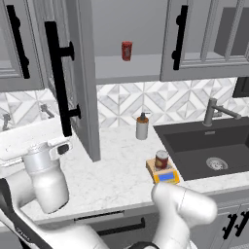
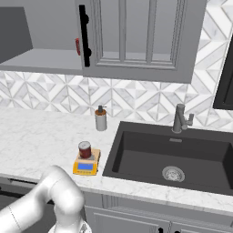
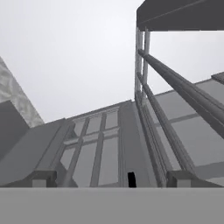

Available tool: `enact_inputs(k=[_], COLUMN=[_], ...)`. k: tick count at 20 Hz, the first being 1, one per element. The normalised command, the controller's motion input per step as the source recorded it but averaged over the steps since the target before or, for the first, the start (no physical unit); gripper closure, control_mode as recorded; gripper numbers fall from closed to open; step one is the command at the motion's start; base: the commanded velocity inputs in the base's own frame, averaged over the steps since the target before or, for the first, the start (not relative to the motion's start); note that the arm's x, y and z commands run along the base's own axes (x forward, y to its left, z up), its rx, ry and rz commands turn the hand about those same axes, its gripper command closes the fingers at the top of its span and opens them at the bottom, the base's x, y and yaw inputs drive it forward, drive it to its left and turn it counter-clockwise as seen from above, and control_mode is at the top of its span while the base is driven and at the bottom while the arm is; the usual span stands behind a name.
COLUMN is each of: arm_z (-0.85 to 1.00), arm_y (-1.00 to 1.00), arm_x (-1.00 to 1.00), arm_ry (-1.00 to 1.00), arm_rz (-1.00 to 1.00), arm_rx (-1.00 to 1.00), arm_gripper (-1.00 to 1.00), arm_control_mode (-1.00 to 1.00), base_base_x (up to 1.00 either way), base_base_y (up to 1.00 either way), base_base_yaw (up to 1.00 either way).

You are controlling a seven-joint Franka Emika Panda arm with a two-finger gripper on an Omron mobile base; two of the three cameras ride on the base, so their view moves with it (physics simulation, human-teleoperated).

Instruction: Pick the canned food and place it on the digital scale for weighing, and close the cabinet.

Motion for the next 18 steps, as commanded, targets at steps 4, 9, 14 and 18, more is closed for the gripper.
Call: enact_inputs(k=[4,9,14,18], arm_z=[0.0,0.25,0.15,0.18], arm_y=[-1.0,-0.83,-0.4,-0.06], arm_x=[-0.02,0.03,0.6,0.97], arm_ry=[0.08,0.26,0.32,0.27], arm_rz=[0.0,0.0,0.0,0.0], arm_rx=[0.47,0.29,0.2,0.09], arm_gripper=[-1.0,-1.0,-1.0,-1.0], arm_control_mode=[-1.0,-1.0,-1.0,-1.0], base_base_x=[0.0,0.0,0.0,0.0], base_base_y=[0.0,0.0,0.0,0.0], base_base_yaw=[0.0,0.0,0.0,0.0])
